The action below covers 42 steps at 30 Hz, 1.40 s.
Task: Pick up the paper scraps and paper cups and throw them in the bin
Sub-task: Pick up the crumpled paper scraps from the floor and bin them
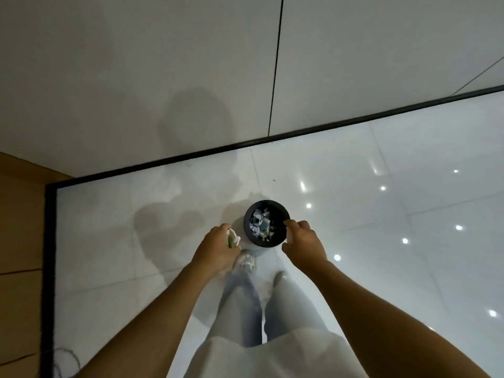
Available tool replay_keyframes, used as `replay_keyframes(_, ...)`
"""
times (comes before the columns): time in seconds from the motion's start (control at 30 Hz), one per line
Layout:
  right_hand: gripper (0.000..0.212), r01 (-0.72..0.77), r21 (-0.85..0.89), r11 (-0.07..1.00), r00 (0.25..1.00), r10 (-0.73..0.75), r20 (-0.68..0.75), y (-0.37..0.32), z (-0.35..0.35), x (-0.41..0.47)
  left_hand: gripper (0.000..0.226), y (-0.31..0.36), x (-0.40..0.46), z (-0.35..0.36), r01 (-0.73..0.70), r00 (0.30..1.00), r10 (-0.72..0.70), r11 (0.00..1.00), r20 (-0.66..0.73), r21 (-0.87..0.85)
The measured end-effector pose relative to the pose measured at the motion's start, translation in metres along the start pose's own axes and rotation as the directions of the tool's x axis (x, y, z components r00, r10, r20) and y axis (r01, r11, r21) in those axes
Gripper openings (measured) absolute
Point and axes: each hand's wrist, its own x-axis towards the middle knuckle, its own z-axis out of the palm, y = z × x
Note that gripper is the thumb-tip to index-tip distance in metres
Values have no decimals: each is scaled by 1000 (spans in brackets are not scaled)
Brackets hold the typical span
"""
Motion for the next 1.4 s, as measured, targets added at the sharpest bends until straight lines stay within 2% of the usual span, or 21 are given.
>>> replay_keyframes(0.2,58,-108,184,977,994,112,-12,0,40,70,51,-19,79,11,9,998,-11,999,69,40)
replay_keyframes(0.43,59,-167,230,959,985,170,7,35,125,177,58,-63,185,80,-15,997,11,998,83,54)
replay_keyframes(0.53,65,-285,244,927,958,269,96,57,160,214,58,-86,210,114,-42,998,40,999,55,25)
replay_keyframes(0.6,62,-377,274,885,926,348,149,72,177,226,60,-97,216,134,-22,998,20,999,53,32)
replay_keyframes(0.7,54,-413,365,835,911,387,145,91,187,222,62,-97,214,158,16,996,-17,1000,88,5)
replay_keyframes(0.9,44,-420,434,797,902,420,101,119,186,194,58,-59,229,196,-14,997,21,996,79,-89)
replay_keyframes(1.03,40,-399,451,799,913,394,110,132,186,188,82,-48,266,214,2,977,-32,990,209,144)
replay_keyframes(1.1,41,-382,450,807,921,374,111,136,186,183,83,-48,270,215,4,972,-63,968,226,252)
replay_keyframes(1.23,42,-368,428,826,927,361,101,136,173,162,58,-37,240,204,-154,979,114,958,171,241)
replay_keyframes(1.4,44,-340,327,882,939,336,72,117,130,111,51,-1,188,176,-348,917,263,894,300,282)
